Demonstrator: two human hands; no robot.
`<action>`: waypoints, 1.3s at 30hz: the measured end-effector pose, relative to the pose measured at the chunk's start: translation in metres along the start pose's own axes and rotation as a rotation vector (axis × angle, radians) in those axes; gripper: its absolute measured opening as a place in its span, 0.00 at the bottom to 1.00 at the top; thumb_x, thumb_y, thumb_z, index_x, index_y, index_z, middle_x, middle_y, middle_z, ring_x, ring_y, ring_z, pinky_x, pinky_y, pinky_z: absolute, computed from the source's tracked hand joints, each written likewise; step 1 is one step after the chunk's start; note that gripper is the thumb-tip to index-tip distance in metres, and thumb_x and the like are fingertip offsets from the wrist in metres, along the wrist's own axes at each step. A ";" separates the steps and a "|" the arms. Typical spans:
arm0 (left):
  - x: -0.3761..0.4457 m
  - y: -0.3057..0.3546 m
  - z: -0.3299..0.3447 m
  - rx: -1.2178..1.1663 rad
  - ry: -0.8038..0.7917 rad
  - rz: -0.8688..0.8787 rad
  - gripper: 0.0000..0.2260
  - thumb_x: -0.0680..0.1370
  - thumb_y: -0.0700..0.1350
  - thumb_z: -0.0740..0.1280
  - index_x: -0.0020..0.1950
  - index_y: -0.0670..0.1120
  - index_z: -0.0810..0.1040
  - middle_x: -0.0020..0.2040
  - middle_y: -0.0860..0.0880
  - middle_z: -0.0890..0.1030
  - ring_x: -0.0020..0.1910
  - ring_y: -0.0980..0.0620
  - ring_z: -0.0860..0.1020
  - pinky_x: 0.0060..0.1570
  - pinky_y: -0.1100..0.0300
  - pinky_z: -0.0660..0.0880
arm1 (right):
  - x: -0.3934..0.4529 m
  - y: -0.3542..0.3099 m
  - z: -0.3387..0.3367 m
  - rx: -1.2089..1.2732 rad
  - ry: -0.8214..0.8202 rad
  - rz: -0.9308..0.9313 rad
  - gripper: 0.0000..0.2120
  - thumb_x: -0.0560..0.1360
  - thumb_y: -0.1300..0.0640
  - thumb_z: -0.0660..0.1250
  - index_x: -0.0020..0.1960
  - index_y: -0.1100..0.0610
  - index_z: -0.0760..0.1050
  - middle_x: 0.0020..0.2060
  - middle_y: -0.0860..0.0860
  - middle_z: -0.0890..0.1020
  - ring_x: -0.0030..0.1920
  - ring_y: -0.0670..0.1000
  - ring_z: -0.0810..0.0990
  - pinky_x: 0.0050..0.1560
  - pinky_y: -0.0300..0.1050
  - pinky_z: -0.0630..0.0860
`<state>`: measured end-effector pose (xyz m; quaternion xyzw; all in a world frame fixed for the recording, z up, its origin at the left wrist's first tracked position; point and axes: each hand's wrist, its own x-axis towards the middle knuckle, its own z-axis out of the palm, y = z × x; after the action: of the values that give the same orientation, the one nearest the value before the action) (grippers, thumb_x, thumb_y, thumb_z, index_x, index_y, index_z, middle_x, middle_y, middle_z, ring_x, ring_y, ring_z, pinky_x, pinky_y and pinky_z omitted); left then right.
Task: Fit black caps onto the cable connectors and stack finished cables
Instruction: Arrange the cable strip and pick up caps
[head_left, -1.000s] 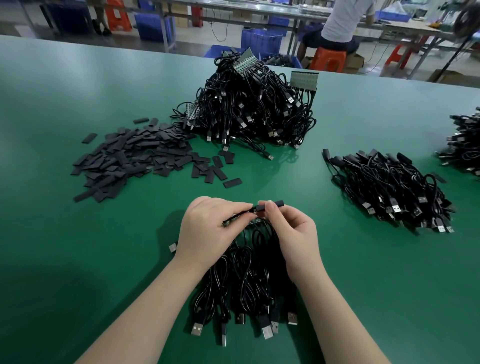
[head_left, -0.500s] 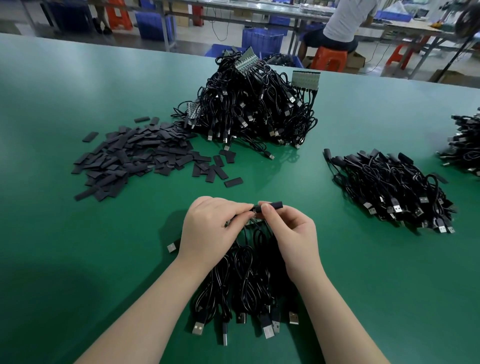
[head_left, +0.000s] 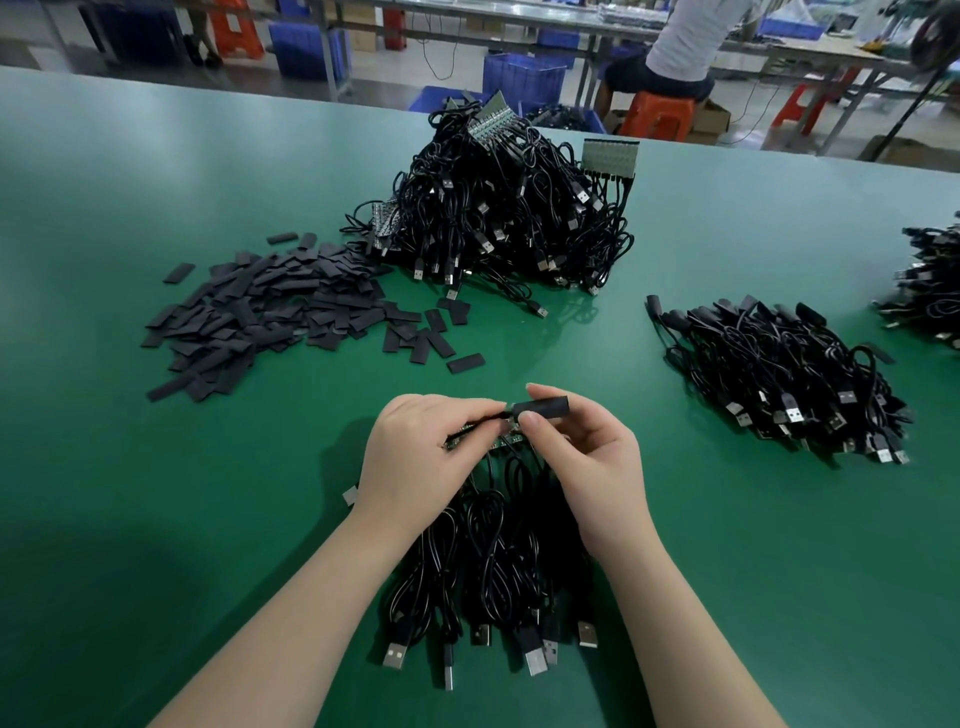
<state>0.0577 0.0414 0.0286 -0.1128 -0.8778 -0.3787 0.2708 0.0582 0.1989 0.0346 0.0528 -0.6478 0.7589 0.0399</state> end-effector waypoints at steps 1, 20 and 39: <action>0.000 0.000 -0.001 0.003 -0.012 0.007 0.08 0.74 0.49 0.71 0.50 0.52 0.86 0.44 0.58 0.85 0.45 0.60 0.80 0.53 0.64 0.70 | 0.000 0.000 -0.001 -0.012 -0.001 -0.005 0.15 0.74 0.66 0.72 0.47 0.46 0.85 0.40 0.47 0.86 0.42 0.44 0.83 0.47 0.34 0.77; 0.007 -0.013 -0.010 -0.344 -0.330 -0.220 0.10 0.77 0.45 0.70 0.42 0.61 0.80 0.42 0.63 0.83 0.46 0.63 0.80 0.48 0.71 0.72 | 0.004 -0.007 -0.014 -0.327 -0.118 -0.118 0.18 0.68 0.62 0.78 0.46 0.39 0.84 0.42 0.42 0.87 0.44 0.42 0.84 0.49 0.32 0.77; 0.006 -0.005 -0.012 -0.510 -0.377 -0.273 0.10 0.80 0.43 0.66 0.44 0.55 0.82 0.42 0.57 0.84 0.43 0.60 0.81 0.47 0.70 0.73 | 0.001 -0.007 -0.008 -0.223 -0.190 -0.104 0.14 0.68 0.55 0.75 0.49 0.38 0.84 0.42 0.45 0.87 0.41 0.41 0.83 0.48 0.37 0.78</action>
<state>0.0551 0.0287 0.0359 -0.1265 -0.7964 -0.5912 0.0138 0.0578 0.2081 0.0401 0.1531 -0.7254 0.6707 0.0234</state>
